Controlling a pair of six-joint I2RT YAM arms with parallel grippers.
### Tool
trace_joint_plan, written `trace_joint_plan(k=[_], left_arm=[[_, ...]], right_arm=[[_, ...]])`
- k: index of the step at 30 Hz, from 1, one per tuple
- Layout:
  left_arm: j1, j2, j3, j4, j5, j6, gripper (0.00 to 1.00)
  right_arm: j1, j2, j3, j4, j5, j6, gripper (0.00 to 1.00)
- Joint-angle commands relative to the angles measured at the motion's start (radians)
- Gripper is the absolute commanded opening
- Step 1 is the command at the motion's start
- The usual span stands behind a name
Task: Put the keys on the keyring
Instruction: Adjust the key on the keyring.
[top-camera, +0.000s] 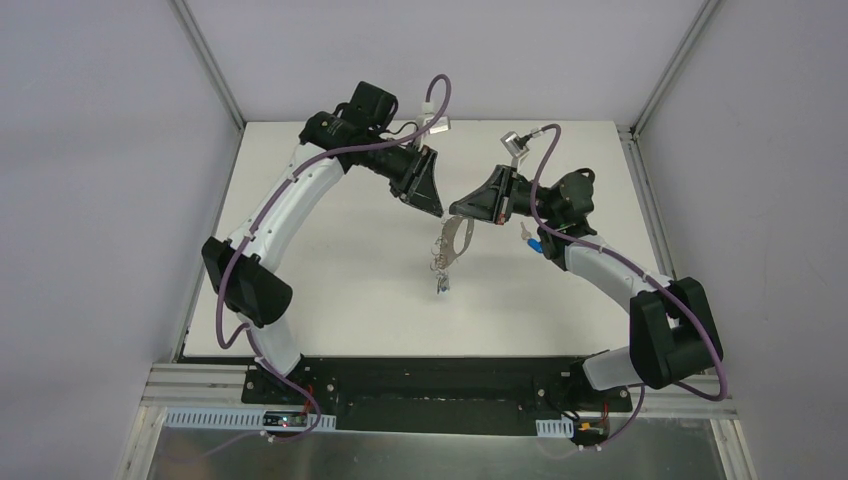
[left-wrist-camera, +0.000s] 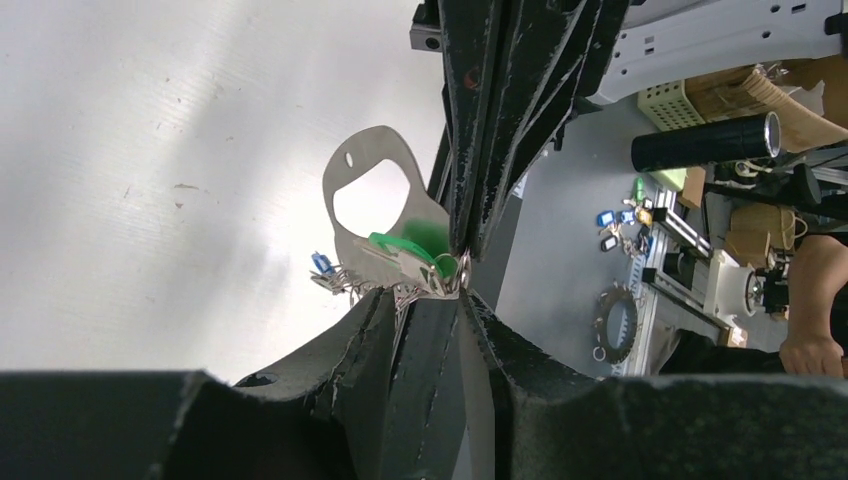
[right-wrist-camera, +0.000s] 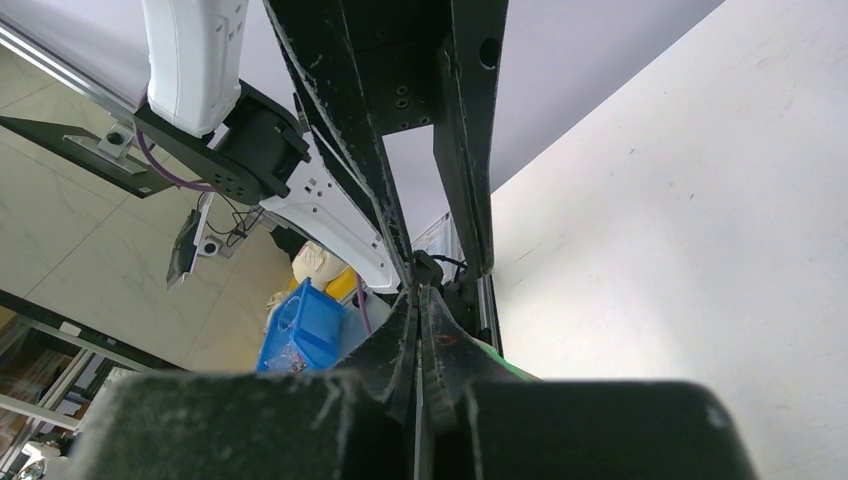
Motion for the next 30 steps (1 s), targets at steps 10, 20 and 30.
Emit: trace_joint_plan(k=[10, 20, 30], left_arm=[[-0.002, -0.044, -0.070, 0.109, 0.099, -0.056, 0.28], [-0.005, -0.033, -0.068, 0.162, 0.136, -0.131, 0.21], [-0.010, -0.033, -0.093, 0.167, 0.158, -0.130, 0.00]], right_arm=[[-0.007, -0.005, 0.015, 0.081, -0.007, 0.007, 0.00], [-0.004, 0.000, 0.012, 0.048, -0.025, -0.038, 0.00], [-0.005, 0.005, 0.014, 0.044, -0.032, -0.050, 0.00]])
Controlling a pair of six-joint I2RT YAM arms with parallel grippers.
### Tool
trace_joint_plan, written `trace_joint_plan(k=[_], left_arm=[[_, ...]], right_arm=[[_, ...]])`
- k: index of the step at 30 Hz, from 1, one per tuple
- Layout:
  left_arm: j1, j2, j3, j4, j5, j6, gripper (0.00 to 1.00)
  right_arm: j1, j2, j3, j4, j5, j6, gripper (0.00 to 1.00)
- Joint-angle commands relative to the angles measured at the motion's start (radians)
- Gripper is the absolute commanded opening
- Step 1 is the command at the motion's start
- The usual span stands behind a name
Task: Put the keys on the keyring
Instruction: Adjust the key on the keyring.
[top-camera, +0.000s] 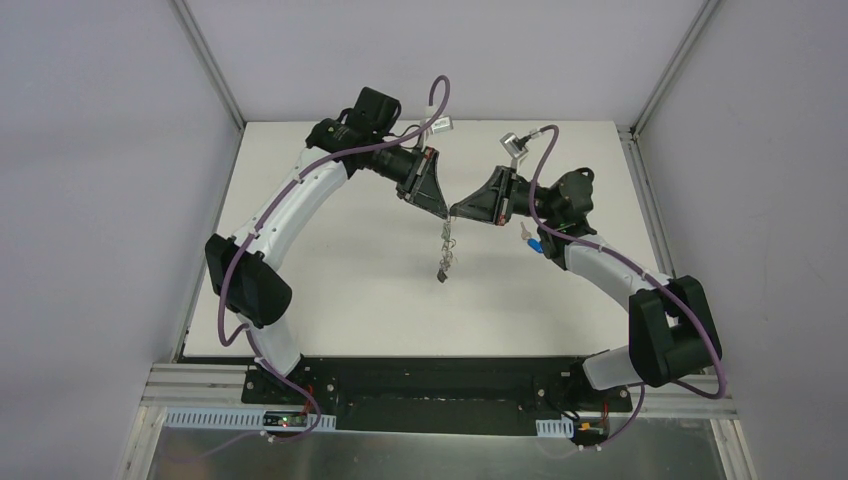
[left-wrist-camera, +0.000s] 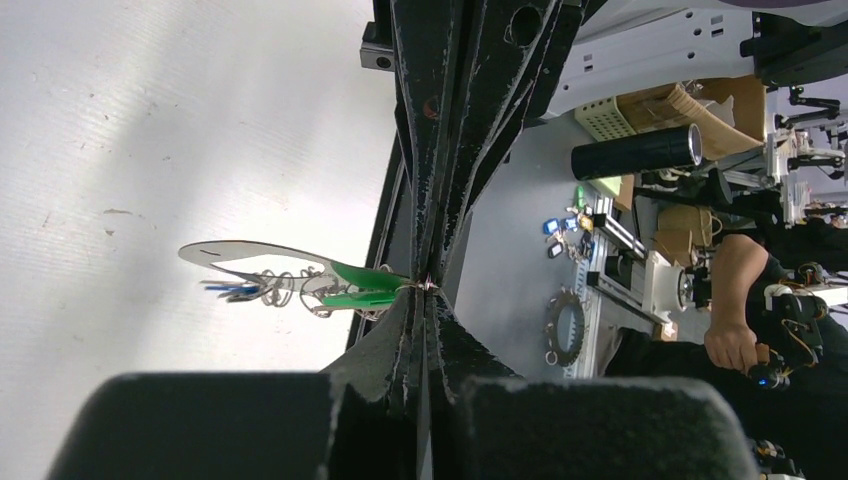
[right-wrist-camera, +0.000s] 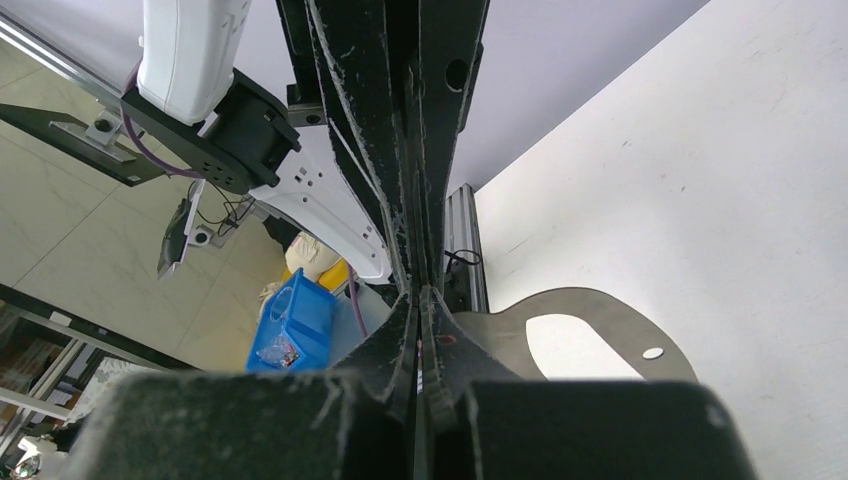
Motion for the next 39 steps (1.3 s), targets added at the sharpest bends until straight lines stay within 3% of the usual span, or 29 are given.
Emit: trace_joint_plan(k=[1, 5, 12, 21, 24, 29, 36, 39], left_arm=[[-0.009, -0.028, -0.011, 0.027, 0.038, -0.007, 0.00], [-0.010, -0.023, 0.035, -0.036, -0.033, 0.013, 0.00], [-0.047, 0.050, 0.192, -0.315, -0.155, 0.176, 0.00], [-0.087, 0.079, 0.260, -0.394, -0.211, 0.228, 0.00], [-0.093, 0.082, 0.262, -0.393, -0.207, 0.229, 0.00], [-0.095, 0.082, 0.261, -0.391, -0.205, 0.232, 0.00], [-0.095, 0.092, 0.261, -0.385, -0.193, 0.232, 0.00], [-0.095, 0.092, 0.253, -0.388, -0.188, 0.240, 0.00]], right_arm=[[-0.001, -0.001, 0.013, 0.052, -0.015, -0.029, 0.00], [-0.001, -0.012, 0.013, -0.031, -0.031, -0.120, 0.00], [0.012, -0.045, 0.024, -0.124, -0.060, -0.224, 0.17], [0.043, -0.050, 0.037, -0.197, -0.086, -0.298, 0.25], [0.052, -0.051, 0.043, -0.217, -0.095, -0.314, 0.25], [0.068, -0.051, 0.049, -0.223, -0.111, -0.316, 0.14], [0.086, -0.042, 0.063, -0.225, -0.132, -0.316, 0.13], [0.086, -0.040, 0.066, -0.224, -0.132, -0.313, 0.04]])
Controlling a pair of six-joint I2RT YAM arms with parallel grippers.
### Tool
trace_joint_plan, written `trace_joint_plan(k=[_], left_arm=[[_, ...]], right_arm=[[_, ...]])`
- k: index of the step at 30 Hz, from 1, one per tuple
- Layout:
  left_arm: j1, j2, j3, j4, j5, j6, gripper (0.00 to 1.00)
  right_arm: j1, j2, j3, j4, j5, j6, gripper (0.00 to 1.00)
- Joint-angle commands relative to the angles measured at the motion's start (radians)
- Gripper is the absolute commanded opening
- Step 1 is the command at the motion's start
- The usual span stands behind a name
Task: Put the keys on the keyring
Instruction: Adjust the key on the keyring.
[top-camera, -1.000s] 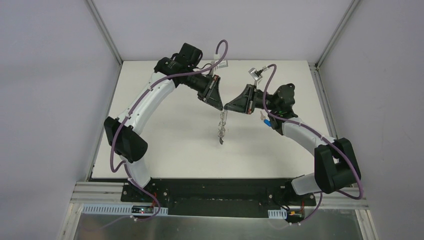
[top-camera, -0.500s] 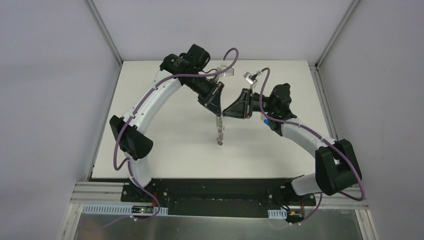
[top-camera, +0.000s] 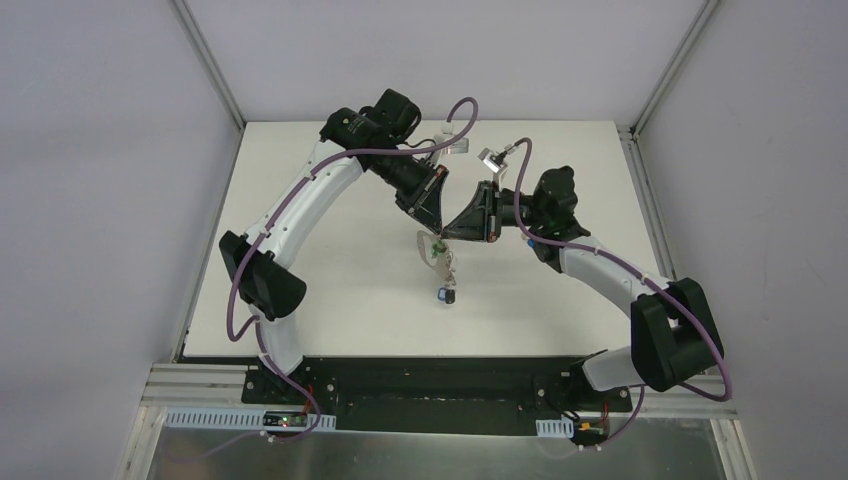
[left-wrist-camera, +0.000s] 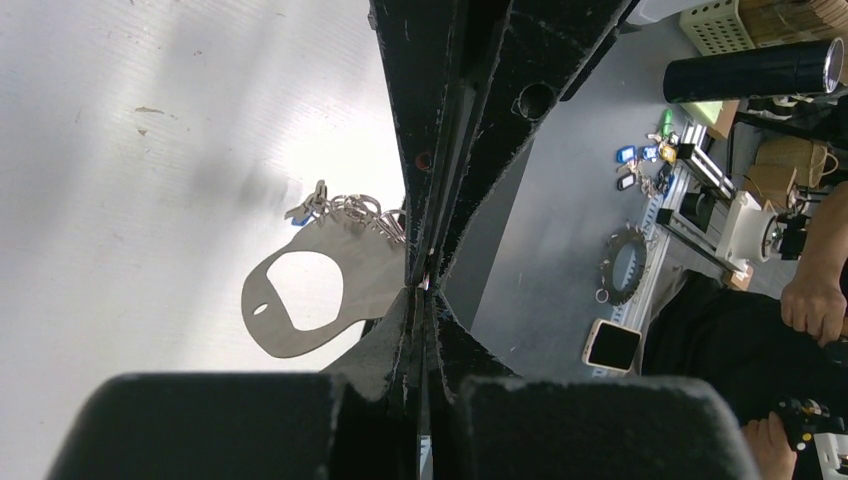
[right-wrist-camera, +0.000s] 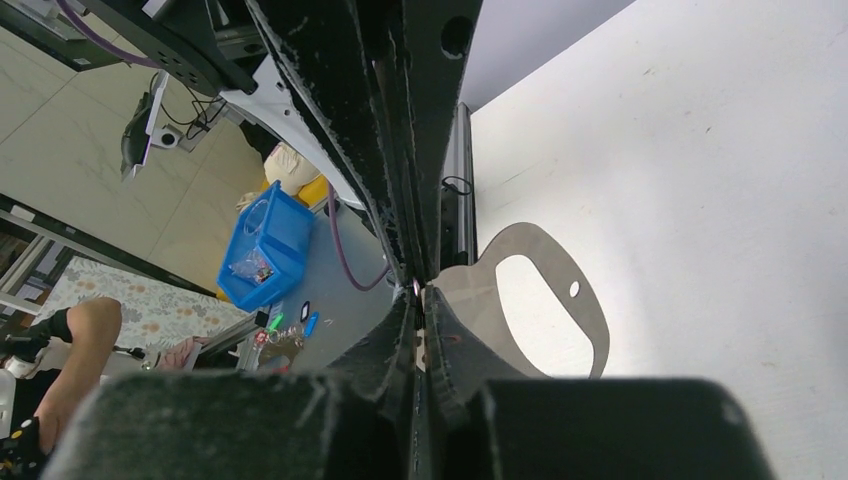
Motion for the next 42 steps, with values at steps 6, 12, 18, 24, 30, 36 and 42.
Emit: trace_joint_plan(k=[6, 12, 18, 24, 30, 36, 42], left_arm=[[-0.008, -0.004, 0.021, -0.019, 0.044, 0.060, 0.00], [0.016, -0.045, 0.001, 0.004, 0.048, 0.105, 0.18], [0.058, -0.198, -0.197, 0.250, 0.056, 0.111, 0.45], [0.069, -0.320, -0.440, 0.503, 0.103, 0.119, 0.75], [0.069, -0.369, -0.630, 0.735, 0.189, 0.126, 0.78], [0.069, -0.387, -0.729, 0.884, 0.211, 0.138, 0.73], [0.064, -0.384, -0.768, 0.955, 0.247, 0.112, 0.67]], right_arm=[[0.001, -0.035, 0.048, 0.028, -0.007, -0.013, 0.00], [-0.029, -0.050, 0.049, 0.028, 0.020, 0.014, 0.00], [-0.043, -0.062, 0.033, 0.029, 0.013, 0.018, 0.00], [-0.054, -0.068, 0.026, 0.062, -0.011, 0.051, 0.00], [-0.055, -0.065, 0.027, 0.114, -0.021, 0.104, 0.00], [-0.054, -0.060, 0.028, 0.129, -0.025, 0.120, 0.00], [-0.055, -0.055, 0.027, 0.129, -0.023, 0.120, 0.00]])
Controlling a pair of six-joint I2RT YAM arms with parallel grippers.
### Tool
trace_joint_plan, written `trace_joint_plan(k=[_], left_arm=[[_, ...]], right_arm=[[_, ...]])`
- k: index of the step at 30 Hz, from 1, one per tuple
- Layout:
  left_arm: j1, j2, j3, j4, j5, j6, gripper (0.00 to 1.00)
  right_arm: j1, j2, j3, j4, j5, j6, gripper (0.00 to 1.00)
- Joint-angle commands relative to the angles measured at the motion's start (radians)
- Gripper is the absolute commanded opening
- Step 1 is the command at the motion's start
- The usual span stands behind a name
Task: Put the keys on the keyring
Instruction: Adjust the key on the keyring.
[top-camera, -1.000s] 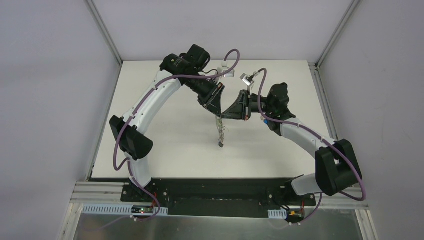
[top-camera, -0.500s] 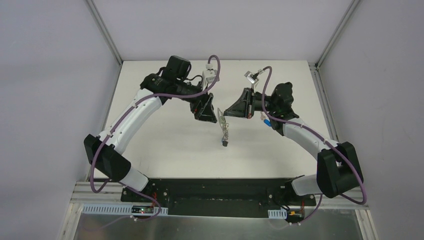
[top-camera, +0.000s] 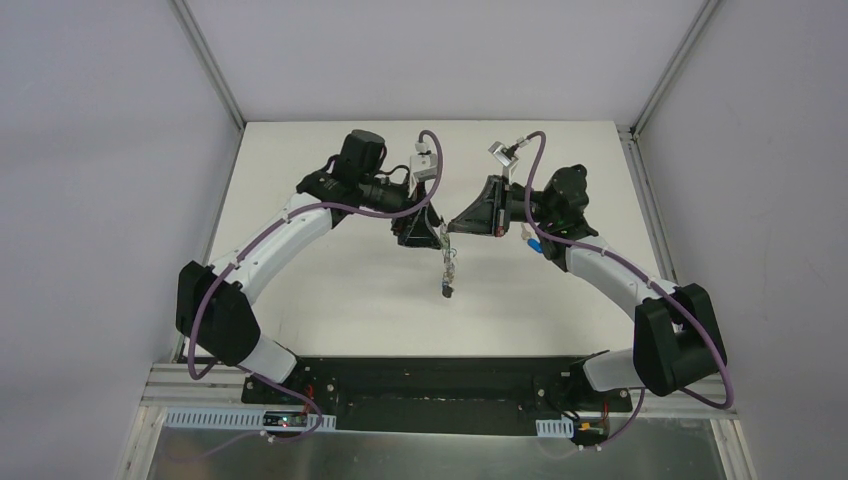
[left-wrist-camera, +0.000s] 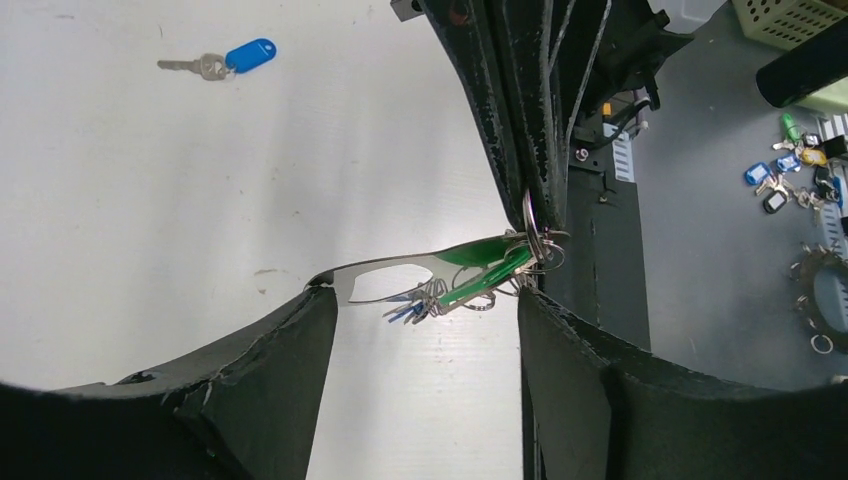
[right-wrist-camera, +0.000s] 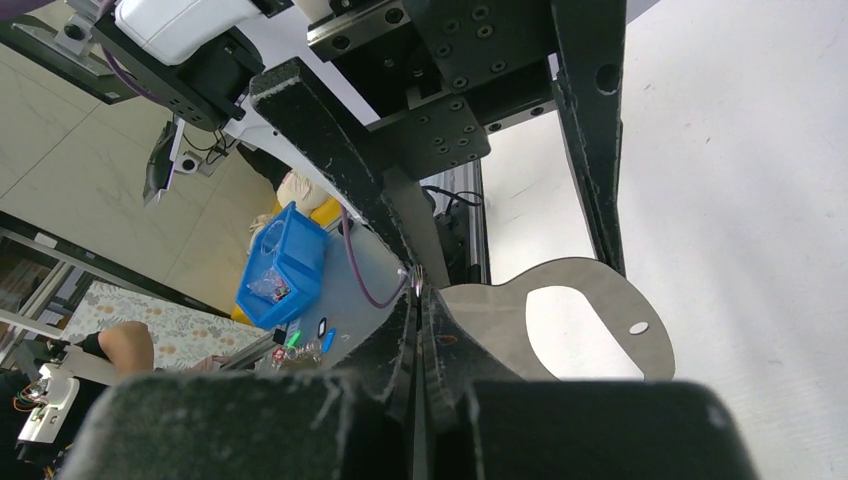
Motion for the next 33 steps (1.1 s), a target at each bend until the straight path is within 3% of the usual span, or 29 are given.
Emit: trace_joint_plan(k=[1, 12, 30, 33], left_arm=[[-0.011, -0.038, -0.019, 0.115, 0.084, 0.002, 0.66], [-0.035, -0.042, -0.042, 0.113, 0.157, -0.017, 0.45], [-0.045, -0.020, -0.004, 0.092, 0.159, -0.067, 0.01], [-0.045, -0.016, 0.021, 0.038, 0.148, -0.041, 0.00]], right_arm=[[-0.006, -0.029, 0.026, 0.082, -0.015, 0.014, 0.00], [-0.018, -0.019, 0.021, 0.081, -0.010, 0.003, 0.00], [-0.031, -0.017, 0.015, 0.054, -0.003, -0.029, 0.00], [-0.035, -0.017, 0.014, 0.036, -0.003, -0.049, 0.00]])
